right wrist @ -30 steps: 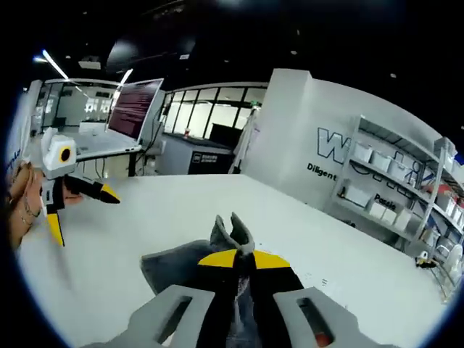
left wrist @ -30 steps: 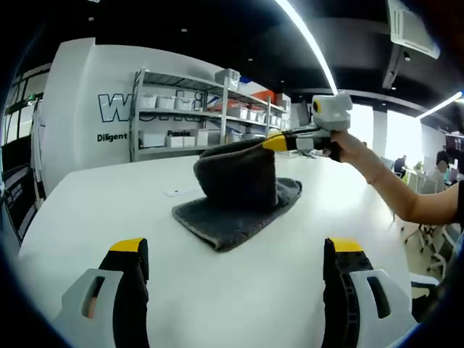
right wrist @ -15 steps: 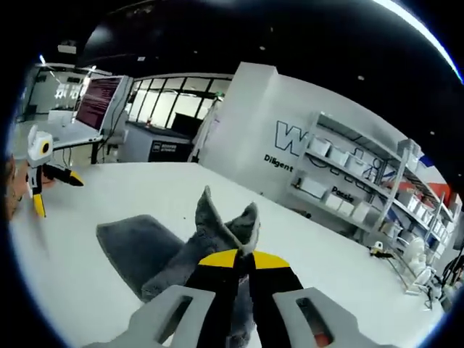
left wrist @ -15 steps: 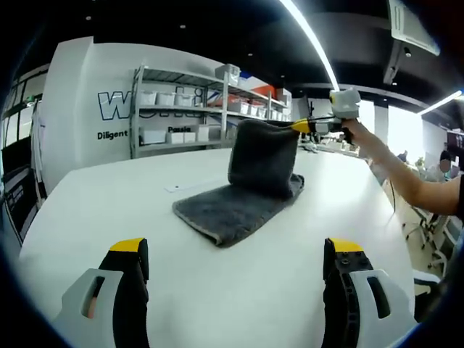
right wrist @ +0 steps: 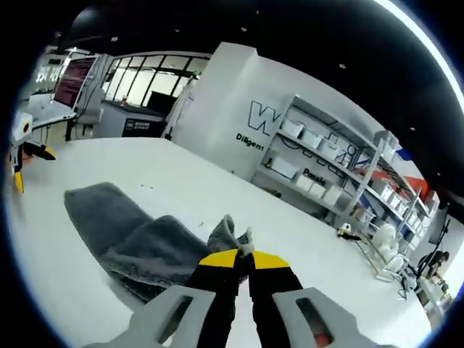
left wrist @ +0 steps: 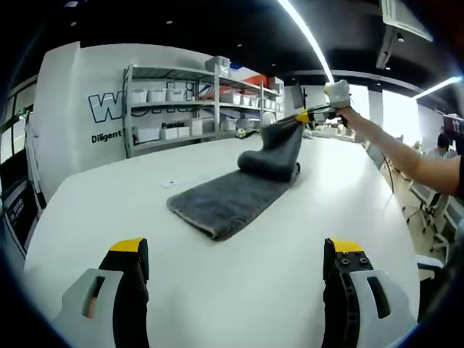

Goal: Open the folded towel by lifting each exposed corner and separating the folded layers until the towel lies flat within the target outline without major curled edges

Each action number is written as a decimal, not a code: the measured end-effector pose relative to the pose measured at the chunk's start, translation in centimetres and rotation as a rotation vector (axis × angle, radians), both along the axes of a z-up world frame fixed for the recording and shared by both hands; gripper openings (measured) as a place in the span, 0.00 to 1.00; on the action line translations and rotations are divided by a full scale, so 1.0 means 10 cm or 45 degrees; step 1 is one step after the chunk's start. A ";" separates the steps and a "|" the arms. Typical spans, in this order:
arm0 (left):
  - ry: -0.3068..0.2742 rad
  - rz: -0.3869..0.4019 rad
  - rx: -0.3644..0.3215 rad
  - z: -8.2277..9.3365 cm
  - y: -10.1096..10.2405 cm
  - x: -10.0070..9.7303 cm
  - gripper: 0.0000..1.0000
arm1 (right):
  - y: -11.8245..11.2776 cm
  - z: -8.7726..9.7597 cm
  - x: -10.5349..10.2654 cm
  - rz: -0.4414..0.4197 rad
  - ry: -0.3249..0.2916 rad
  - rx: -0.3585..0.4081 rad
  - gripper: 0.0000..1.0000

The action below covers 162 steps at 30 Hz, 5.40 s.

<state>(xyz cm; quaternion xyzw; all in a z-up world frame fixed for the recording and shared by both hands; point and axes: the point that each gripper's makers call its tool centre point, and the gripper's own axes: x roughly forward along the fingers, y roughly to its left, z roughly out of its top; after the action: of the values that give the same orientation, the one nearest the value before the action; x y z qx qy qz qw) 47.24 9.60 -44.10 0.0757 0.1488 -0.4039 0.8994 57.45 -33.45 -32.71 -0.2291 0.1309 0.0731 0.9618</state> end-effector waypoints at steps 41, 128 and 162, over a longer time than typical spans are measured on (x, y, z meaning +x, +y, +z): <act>0.004 0.047 -0.029 0.00 0.12 0.06 0.99 | -2.42 -0.93 0.19 -0.498 0.272 -0.449 0.01; 0.014 0.086 -0.106 0.05 0.15 0.17 0.99 | -0.30 -0.92 -0.93 0.018 0.403 0.313 0.99; -0.082 0.162 -0.079 0.48 -0.18 0.70 0.93 | 0.37 -1.25 -1.04 0.314 0.414 0.340 0.99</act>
<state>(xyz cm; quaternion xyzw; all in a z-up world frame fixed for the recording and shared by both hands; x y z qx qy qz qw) 54.19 7.76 -39.33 0.0510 0.1117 -0.3479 0.9295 47.10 -29.71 -45.18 -0.0996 0.2441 0.2425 0.9337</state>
